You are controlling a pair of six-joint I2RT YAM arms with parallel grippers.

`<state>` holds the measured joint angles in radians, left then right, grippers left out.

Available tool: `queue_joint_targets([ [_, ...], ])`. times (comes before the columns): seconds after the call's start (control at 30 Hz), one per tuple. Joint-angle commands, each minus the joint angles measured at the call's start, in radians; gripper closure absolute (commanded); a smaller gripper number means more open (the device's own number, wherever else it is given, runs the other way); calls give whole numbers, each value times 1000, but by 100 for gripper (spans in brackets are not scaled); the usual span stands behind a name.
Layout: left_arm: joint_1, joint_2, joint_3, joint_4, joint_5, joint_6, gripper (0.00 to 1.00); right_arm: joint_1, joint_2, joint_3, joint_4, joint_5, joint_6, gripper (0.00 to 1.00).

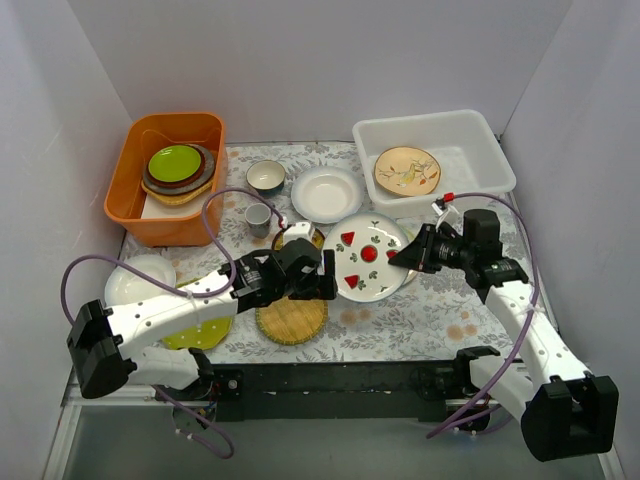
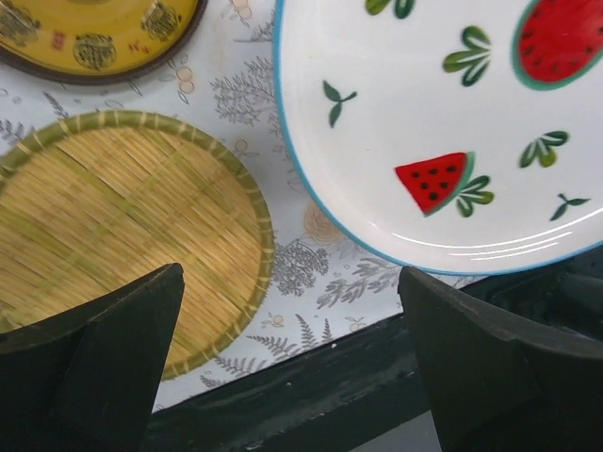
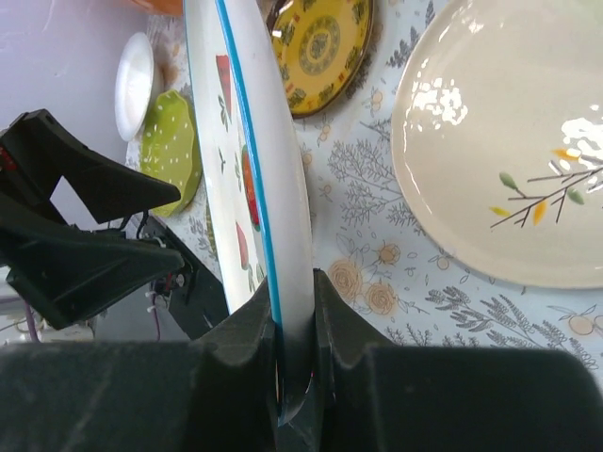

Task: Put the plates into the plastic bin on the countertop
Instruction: Place the plate in the plastic bin.

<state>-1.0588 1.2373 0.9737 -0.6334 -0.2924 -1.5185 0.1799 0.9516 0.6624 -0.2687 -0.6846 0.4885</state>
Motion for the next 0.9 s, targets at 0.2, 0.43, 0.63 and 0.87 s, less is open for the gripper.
queue_joint_targets([
  [0.2,201,13,77,-32,128,288,2,-83,24,149,146,-113,35,99],
  [0.43,331,7,49,-2,243,325,2,-115,98,216,209,-133,67,99],
  [0.63,381,11,28,11,291,339,2,-160,165,293,301,-147,108,99],
  [0.87,390,-2,3,21,332,327,2,-232,277,390,333,-133,131,99],
])
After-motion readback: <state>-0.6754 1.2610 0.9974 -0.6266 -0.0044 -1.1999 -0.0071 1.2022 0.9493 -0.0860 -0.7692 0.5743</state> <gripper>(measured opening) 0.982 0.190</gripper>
